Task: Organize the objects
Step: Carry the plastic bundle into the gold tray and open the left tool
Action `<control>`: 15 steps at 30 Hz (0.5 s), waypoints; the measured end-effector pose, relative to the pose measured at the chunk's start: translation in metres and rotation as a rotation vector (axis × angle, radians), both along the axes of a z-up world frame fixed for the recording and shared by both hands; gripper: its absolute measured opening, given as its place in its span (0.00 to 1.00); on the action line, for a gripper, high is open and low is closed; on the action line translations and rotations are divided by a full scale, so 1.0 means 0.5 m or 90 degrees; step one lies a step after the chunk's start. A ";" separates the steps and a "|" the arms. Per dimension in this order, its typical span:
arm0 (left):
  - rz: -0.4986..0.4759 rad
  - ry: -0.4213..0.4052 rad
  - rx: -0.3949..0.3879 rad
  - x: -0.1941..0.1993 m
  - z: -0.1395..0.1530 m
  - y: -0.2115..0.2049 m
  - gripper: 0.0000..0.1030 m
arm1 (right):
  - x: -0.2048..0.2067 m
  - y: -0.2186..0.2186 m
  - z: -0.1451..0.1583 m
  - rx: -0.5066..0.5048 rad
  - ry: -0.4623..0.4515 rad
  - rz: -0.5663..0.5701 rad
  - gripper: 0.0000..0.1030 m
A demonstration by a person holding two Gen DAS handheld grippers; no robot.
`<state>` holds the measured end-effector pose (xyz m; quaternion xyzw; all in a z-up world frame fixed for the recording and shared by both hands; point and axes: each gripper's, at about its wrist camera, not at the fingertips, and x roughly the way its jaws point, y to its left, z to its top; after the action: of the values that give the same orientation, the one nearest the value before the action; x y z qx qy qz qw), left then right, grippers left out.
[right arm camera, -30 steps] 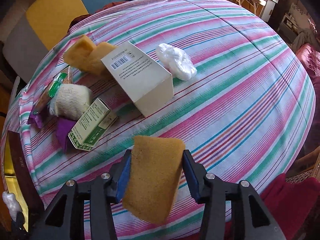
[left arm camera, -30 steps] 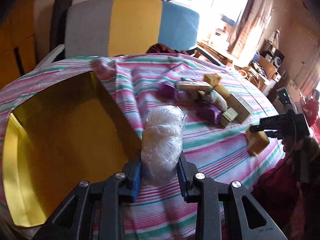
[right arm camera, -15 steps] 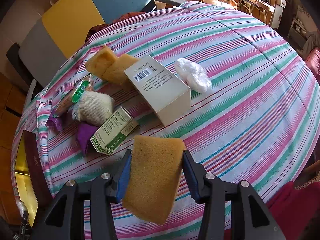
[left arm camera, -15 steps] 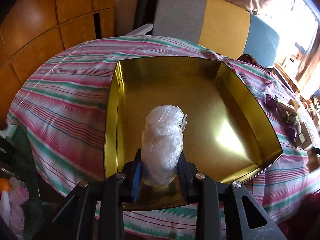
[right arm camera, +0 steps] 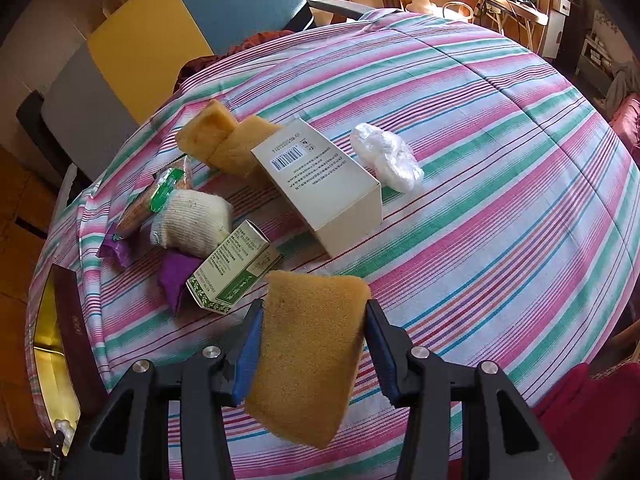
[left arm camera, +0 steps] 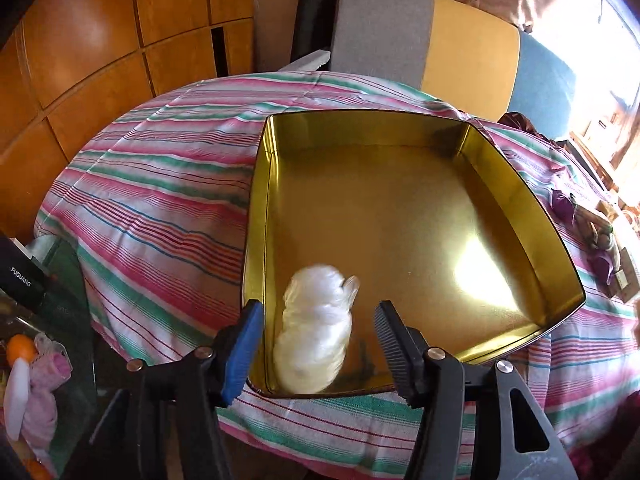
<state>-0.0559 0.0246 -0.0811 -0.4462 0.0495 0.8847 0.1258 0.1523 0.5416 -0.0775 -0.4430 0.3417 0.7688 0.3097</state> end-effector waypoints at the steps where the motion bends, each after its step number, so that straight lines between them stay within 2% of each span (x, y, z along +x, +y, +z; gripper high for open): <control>1: -0.001 0.004 -0.002 0.003 0.004 0.001 0.57 | 0.007 -0.002 0.009 0.006 0.013 0.001 0.47; 6: -0.004 0.042 0.009 0.019 0.041 -0.001 0.57 | 0.002 -0.033 0.054 0.055 0.056 0.017 0.47; 8: -0.003 0.065 0.012 0.025 0.060 -0.003 0.61 | -0.014 -0.063 0.076 0.060 0.074 0.043 0.47; 12: 0.005 0.084 0.021 0.027 0.083 -0.010 0.64 | -0.080 -0.153 0.124 0.073 0.106 0.137 0.47; 15: 0.014 0.087 0.023 0.028 0.089 -0.018 0.64 | -0.153 -0.250 0.148 0.072 0.125 0.242 0.47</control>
<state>-0.0419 0.0155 -0.0367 -0.3832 0.0371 0.9150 0.1204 0.0758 0.4166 -0.0033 -0.4043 0.2373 0.8708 0.1484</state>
